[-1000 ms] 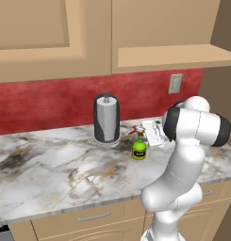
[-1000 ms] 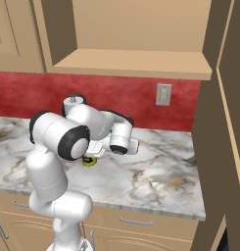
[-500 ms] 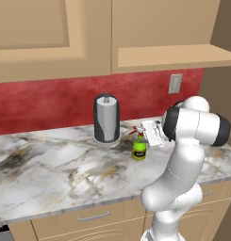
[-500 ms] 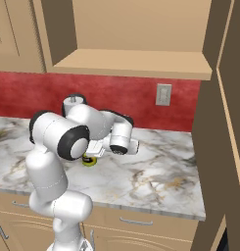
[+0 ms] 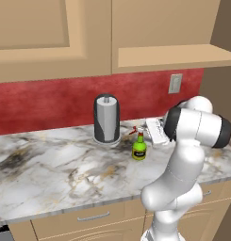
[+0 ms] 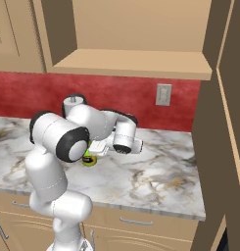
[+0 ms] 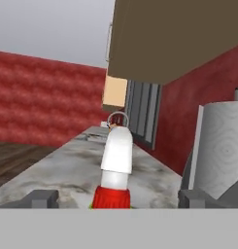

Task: Move the cutting board and knife to the sink. Then move spray from the cabinet to the counter.

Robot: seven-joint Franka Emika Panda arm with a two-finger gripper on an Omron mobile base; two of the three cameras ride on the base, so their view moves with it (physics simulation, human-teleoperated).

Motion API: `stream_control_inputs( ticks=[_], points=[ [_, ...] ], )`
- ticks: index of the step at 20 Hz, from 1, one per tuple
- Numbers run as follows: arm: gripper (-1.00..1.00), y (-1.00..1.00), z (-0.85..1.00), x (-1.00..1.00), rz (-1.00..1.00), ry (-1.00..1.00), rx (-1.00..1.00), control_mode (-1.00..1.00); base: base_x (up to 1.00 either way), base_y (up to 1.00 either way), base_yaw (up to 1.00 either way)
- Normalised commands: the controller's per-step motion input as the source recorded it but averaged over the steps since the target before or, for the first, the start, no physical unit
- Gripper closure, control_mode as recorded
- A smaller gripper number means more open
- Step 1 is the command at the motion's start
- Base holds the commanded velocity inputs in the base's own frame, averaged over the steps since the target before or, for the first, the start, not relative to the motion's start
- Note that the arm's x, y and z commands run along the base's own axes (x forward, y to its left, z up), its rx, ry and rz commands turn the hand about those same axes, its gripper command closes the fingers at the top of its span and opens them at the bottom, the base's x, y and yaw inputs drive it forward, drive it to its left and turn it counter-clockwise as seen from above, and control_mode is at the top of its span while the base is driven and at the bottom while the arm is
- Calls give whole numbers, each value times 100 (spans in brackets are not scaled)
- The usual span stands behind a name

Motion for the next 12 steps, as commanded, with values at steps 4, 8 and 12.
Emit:
stream_control_inputs(
  ticks=[4, 8, 12],
  points=[
    [-100, -21, 29, -7, -6, 0, -4, -100, 0, 0, 0],
    [-100, -23, 26, -41, -8, 0, -5, -100, 0, 0, 0],
    [-100, -17, 27, -91, -17, 0, -4, -100, 0, 0, 0]
  ],
)
